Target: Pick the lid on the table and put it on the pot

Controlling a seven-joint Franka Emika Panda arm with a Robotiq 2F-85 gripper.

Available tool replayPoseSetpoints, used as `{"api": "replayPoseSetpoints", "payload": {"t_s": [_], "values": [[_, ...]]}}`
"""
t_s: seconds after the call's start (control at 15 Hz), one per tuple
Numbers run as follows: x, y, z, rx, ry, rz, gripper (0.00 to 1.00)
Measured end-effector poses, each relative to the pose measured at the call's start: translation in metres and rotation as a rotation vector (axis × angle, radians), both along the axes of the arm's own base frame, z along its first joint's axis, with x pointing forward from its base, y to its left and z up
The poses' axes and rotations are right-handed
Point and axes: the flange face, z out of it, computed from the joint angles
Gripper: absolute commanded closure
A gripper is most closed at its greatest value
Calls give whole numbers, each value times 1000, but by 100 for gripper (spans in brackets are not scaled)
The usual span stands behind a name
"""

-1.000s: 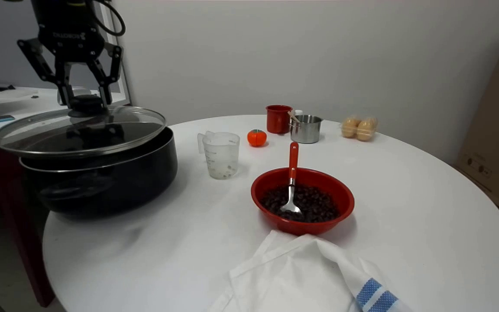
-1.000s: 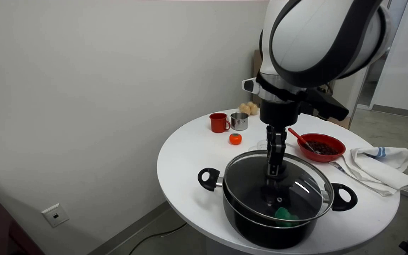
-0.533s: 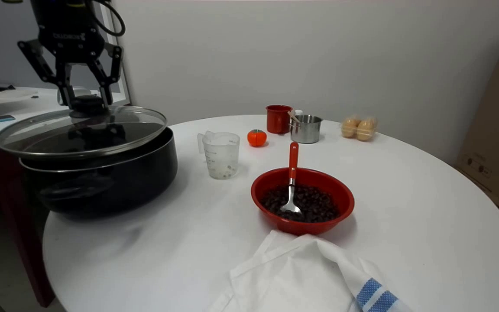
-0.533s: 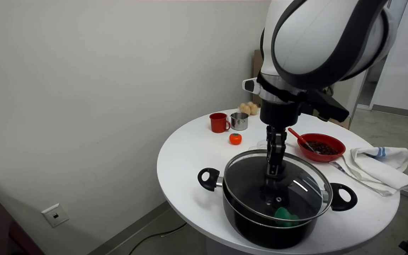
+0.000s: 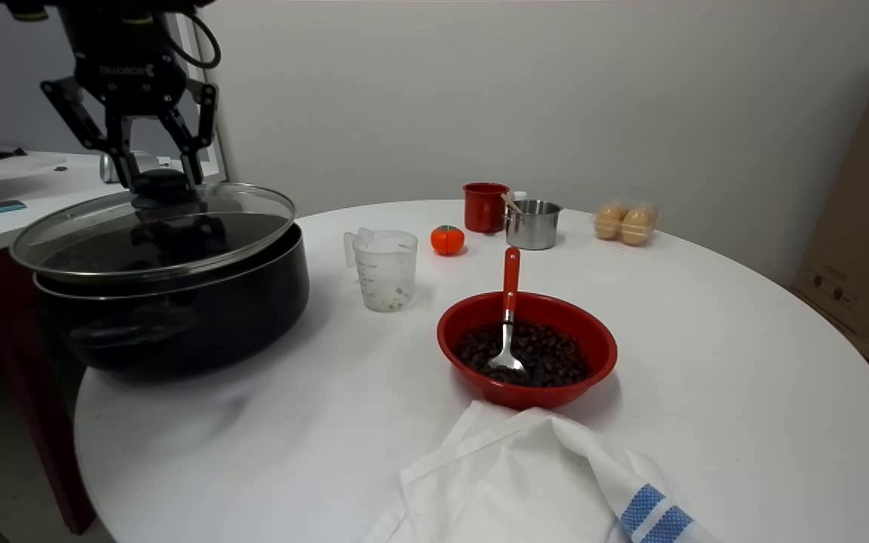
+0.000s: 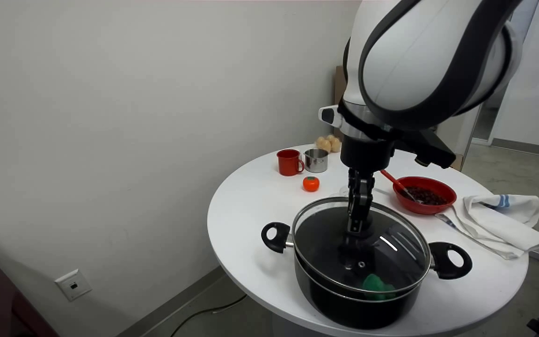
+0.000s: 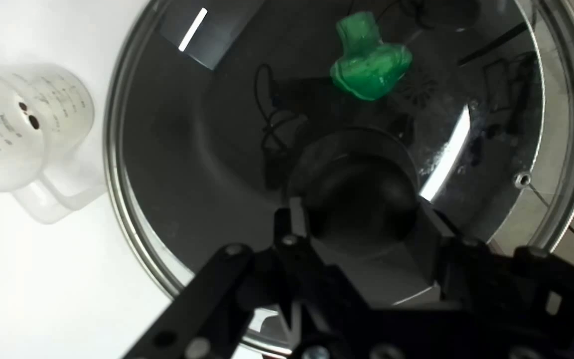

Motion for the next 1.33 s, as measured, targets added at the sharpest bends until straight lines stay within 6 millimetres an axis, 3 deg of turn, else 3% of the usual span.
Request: {"api": "replayPoseSetpoints", "payload": {"t_s": [0.6, 0.67, 0.73, 1.0, 1.33], "values": [[0, 2, -17, -24, -32, 10, 74], [0, 2, -19, -28, -36, 10, 25], [-1, 3, -20, -33, -37, 9, 24], [1, 2, -21, -51, -45, -4, 0], [3, -3, -15, -58, -27, -30, 0]]}}
